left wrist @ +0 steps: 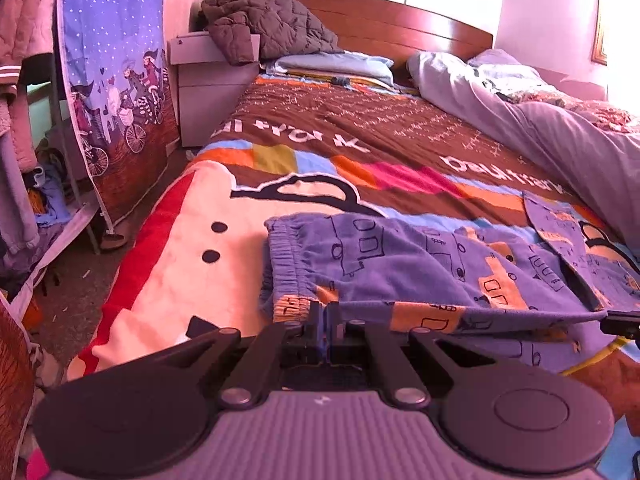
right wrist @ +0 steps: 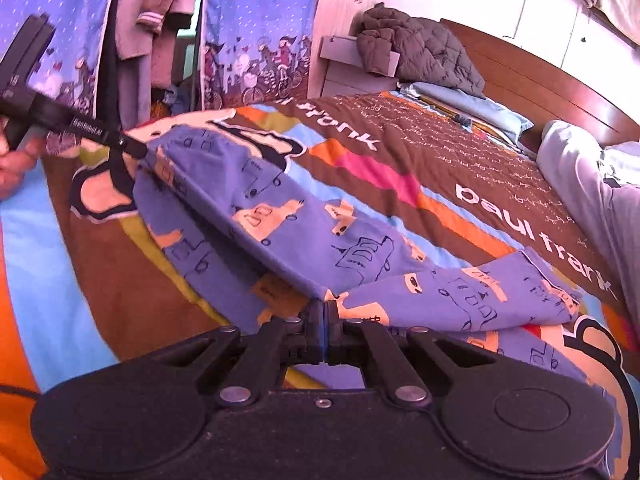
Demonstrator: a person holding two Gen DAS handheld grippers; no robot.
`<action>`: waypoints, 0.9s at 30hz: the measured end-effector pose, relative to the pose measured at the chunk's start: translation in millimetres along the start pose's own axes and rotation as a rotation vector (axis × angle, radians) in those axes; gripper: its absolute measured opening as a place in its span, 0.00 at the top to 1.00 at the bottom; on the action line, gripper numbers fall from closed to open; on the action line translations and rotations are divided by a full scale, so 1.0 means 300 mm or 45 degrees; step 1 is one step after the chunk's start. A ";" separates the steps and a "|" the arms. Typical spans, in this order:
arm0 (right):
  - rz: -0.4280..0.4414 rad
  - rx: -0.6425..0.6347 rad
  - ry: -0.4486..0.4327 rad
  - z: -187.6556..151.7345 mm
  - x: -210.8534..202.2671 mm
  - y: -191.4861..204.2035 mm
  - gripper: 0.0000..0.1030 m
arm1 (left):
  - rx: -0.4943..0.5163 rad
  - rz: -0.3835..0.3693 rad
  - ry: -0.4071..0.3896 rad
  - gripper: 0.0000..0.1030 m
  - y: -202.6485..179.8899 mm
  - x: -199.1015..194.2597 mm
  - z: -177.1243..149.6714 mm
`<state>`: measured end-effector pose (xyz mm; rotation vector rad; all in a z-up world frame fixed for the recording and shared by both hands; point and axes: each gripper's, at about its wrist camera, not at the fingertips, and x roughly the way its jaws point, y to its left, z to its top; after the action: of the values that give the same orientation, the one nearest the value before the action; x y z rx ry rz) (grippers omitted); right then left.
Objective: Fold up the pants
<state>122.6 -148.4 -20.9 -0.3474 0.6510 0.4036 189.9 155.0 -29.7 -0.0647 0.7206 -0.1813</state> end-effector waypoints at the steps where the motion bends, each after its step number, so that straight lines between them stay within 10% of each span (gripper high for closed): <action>1: 0.001 -0.006 0.013 -0.004 0.004 0.007 1.00 | 0.009 -0.002 0.012 0.99 0.000 0.002 0.000; 6: 0.003 -0.068 0.106 -0.031 0.033 0.038 1.00 | 0.033 -0.023 0.051 0.94 0.006 0.003 -0.003; 9: -0.009 -0.083 0.147 -0.051 0.057 0.048 0.99 | 0.011 -0.048 0.048 0.75 0.018 -0.002 -0.004; 19: -0.119 0.217 0.112 -0.095 -0.055 -0.059 0.10 | 0.086 0.031 -0.117 0.09 -0.061 -0.109 -0.016; 27: -0.475 0.117 0.051 -0.209 -0.215 -0.127 0.01 | 0.247 -0.051 -0.270 0.00 -0.387 -0.157 -0.061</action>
<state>61.6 -224.5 -19.2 -0.3813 0.6256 0.0107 126.5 49.9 1.2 0.0858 0.4877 -0.2775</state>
